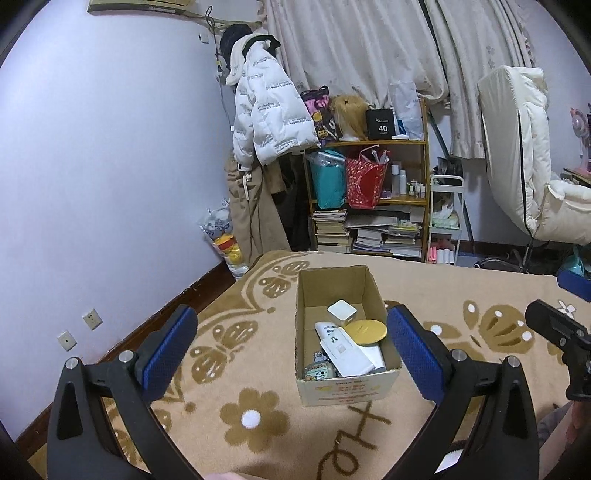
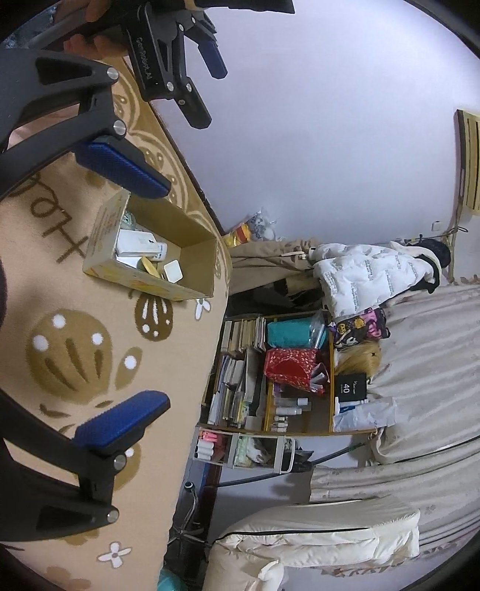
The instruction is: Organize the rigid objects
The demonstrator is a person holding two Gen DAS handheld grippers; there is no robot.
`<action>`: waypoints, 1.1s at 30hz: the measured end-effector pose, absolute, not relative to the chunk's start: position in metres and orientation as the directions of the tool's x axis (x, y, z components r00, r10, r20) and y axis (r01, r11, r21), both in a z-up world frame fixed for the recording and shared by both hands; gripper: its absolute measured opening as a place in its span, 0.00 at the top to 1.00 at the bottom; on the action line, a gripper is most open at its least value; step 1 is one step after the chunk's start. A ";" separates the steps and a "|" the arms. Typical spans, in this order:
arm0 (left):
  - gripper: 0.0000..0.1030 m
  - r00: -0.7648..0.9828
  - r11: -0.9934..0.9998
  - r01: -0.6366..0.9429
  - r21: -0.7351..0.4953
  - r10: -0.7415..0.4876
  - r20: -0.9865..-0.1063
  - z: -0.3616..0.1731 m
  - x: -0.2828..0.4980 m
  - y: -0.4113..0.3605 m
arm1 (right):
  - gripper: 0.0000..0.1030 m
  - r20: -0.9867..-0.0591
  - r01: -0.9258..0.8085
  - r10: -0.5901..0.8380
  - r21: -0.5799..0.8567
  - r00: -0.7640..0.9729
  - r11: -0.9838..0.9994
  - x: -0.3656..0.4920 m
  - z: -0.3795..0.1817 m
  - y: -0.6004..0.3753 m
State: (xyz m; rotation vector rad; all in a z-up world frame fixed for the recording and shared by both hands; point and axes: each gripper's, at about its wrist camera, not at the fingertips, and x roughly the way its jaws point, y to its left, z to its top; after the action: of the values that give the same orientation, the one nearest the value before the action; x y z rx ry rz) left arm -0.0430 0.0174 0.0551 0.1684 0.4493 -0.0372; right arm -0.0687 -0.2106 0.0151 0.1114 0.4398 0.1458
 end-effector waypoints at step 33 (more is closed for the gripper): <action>0.01 0.861 0.980 0.128 0.151 -0.034 -0.507 0.006 -0.029 0.002 | 0.00 -0.457 -0.077 0.137 0.147 0.879 0.986 -0.066 -0.019 -0.221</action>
State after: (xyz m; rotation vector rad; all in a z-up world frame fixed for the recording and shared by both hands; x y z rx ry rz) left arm -0.0286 0.0018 0.0063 0.1820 0.5268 -0.0854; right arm -0.0658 -0.2211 -0.0189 0.1259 0.4851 0.1116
